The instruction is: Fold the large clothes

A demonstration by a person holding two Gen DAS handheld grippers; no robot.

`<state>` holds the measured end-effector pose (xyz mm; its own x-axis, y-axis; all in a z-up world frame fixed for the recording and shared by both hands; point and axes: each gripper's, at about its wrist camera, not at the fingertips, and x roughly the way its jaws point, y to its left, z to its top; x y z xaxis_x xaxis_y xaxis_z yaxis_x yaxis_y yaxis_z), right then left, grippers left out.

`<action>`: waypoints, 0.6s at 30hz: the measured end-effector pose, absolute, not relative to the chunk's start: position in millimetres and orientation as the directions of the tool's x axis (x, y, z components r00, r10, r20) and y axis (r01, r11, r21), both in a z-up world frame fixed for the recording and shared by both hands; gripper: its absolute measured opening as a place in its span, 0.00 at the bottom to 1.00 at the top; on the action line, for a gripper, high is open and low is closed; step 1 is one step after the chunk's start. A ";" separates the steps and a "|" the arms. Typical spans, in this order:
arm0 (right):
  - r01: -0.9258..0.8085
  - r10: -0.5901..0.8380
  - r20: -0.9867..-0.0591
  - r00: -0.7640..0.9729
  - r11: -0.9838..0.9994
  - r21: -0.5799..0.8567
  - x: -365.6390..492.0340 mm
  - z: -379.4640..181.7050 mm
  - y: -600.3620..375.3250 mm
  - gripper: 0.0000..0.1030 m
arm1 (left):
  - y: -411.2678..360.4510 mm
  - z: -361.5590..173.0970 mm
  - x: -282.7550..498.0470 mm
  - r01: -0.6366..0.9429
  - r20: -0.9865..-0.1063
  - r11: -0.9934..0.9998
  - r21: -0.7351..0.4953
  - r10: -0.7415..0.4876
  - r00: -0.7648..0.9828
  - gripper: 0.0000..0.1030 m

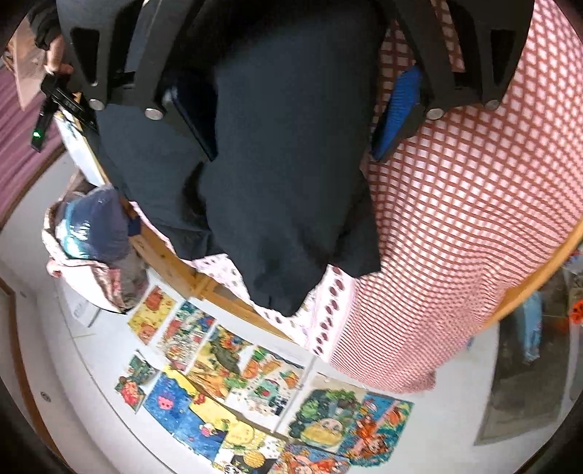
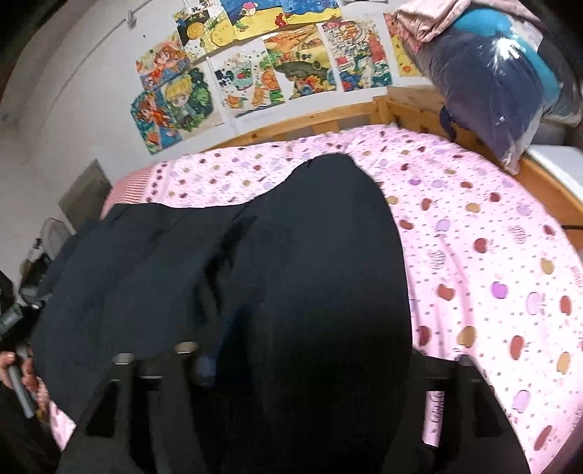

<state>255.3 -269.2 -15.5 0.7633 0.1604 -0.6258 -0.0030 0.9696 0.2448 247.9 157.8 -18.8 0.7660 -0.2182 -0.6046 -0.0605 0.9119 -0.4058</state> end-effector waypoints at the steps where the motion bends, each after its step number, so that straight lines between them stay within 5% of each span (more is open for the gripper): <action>1: 0.005 0.140 -0.629 0.765 0.975 0.223 254.7 -13.8 -267.8 0.74 | 156.4 -16.7 245.8 -0.073 -0.604 0.919 -0.387 -0.193 0.773 0.87; 8: 0.075 0.000 -0.638 0.770 0.993 0.090 251.6 -3.4 -260.1 0.84 | 141.1 -0.2 233.8 -0.114 -0.592 0.963 -0.245 -0.056 0.804 0.89; 10: 0.085 -0.020 -0.626 0.780 0.994 0.073 248.3 0.5 -259.1 0.85 | 137.0 4.9 230.4 -0.124 -0.578 0.969 -0.213 -0.023 0.815 1.00; 12: 0.099 -0.044 -0.614 0.788 0.994 0.056 245.5 5.5 -258.7 0.89 | 136.6 9.6 225.2 -0.132 -0.558 0.970 -0.203 -0.004 0.830 1.00; 18: 0.126 -0.105 -0.516 0.850 0.992 0.007 225.0 27.4 -255.9 0.98 | 136.2 21.1 215.4 -0.130 -0.534 0.972 -0.194 0.006 0.846 1.00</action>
<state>225.0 -255.9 27.4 0.8502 -0.1046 -0.5160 0.1265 0.9919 0.0073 215.4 136.2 21.1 0.8457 0.0064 -0.5337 -0.1300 0.9723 -0.1944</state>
